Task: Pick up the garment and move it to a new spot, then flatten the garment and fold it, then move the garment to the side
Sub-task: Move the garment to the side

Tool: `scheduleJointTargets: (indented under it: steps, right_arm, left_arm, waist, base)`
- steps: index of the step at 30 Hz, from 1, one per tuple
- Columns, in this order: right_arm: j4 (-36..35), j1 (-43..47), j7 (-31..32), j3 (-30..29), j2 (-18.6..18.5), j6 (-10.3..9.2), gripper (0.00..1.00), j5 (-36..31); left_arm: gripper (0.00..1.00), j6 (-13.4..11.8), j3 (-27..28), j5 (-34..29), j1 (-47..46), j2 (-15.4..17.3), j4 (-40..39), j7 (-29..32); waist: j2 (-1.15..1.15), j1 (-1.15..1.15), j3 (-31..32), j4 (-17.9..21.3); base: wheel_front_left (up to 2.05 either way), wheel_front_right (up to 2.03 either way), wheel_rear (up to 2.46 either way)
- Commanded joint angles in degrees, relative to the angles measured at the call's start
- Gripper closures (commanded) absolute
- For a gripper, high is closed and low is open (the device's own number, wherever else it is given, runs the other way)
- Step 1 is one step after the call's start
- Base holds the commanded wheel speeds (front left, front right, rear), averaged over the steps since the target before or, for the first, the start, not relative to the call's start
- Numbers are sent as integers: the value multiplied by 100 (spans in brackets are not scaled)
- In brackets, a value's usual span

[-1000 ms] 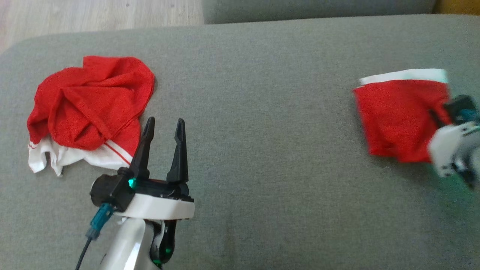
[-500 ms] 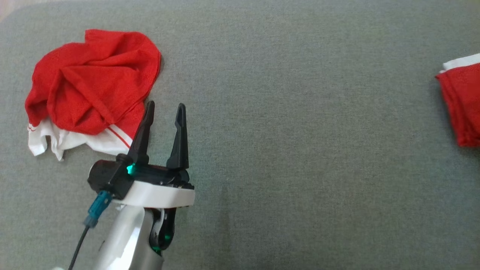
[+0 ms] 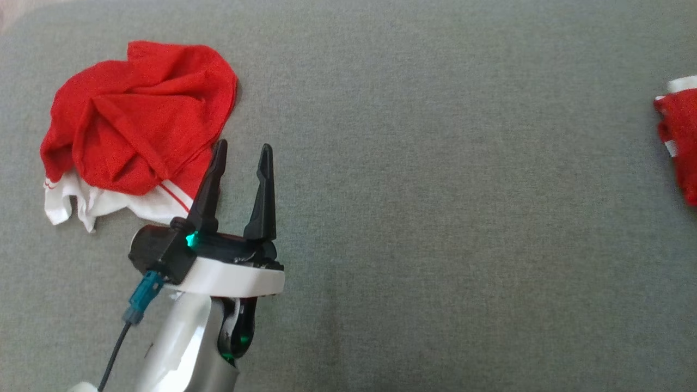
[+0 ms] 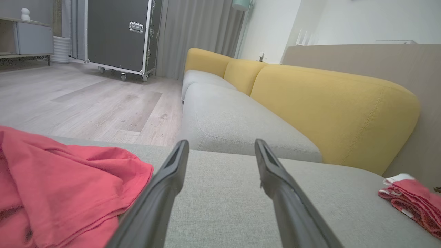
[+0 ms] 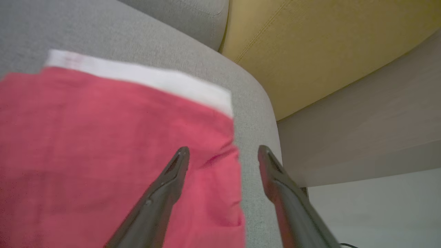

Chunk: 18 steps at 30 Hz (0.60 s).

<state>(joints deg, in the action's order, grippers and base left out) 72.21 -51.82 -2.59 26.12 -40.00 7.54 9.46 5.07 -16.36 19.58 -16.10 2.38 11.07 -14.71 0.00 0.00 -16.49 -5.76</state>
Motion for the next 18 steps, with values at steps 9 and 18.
scheduleJointTargets:
  steps: [9, 18]
  right_arm:
    - [-101, -192, -674, -552, 828, -5, 0, -287]
    - [-703, 8, -1177, -1002, 1882, -5, 0, -54]
  left_arm:
    - [0, -69, 344, -21, 84, 50, -187, -29]
    - [0, -150, 599, -85, 456, 50, -290, -29]
  waist:
    - [0, 0, 818, 289]
    - [0, 0, 1442, 400]
  base:
    - [0, 0, 0]
    - [0, 0, 0]
